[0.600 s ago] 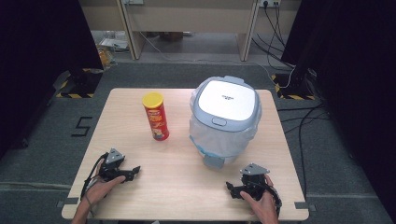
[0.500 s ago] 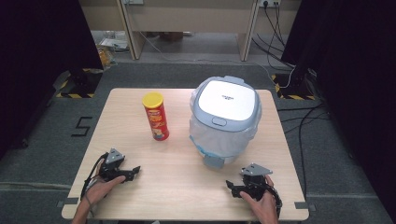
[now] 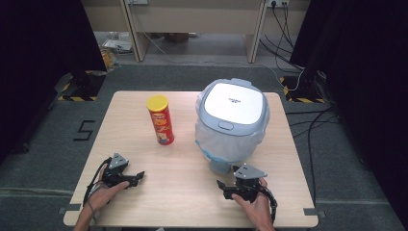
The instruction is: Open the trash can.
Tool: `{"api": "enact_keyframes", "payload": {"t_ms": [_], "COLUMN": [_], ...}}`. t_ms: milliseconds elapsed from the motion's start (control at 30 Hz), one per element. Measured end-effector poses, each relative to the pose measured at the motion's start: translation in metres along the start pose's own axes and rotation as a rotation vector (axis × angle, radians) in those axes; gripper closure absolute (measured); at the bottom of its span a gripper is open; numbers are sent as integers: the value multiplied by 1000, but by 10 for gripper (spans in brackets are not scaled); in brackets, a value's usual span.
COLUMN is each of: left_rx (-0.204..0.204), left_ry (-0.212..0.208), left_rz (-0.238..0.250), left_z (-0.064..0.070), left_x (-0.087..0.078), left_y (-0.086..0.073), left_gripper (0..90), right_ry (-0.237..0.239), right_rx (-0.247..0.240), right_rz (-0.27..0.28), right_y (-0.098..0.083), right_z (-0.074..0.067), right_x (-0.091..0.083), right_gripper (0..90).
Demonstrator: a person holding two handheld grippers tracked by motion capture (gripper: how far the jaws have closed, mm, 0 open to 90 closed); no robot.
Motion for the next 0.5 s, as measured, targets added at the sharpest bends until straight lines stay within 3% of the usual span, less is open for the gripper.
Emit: {"api": "enact_keyframes", "payload": {"t_ms": [67,500], "left_rx": [2,1], "left_ry": [0,0], "left_rz": [-1,-1], "left_z": [0,0], "left_x": [0,0], "left_y": [0,0], "left_gripper": [156,156], "right_ry": [6,34], "right_rx": [-21,-48], "right_rz": [-15,12], "right_y": [2,15], "right_z": [-6,-13], "right_x": [11,31], "right_gripper": [223,240]}}
Point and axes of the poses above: each handheld gripper's, and its own axes: x roughly forward along the jaws, y roughly out of its top, z roughly to its right, the point moved 9 cm from there along x, roughly forward along the jaws, and after that the axes turned 8 degrees about -x, right-handed, at the moved point
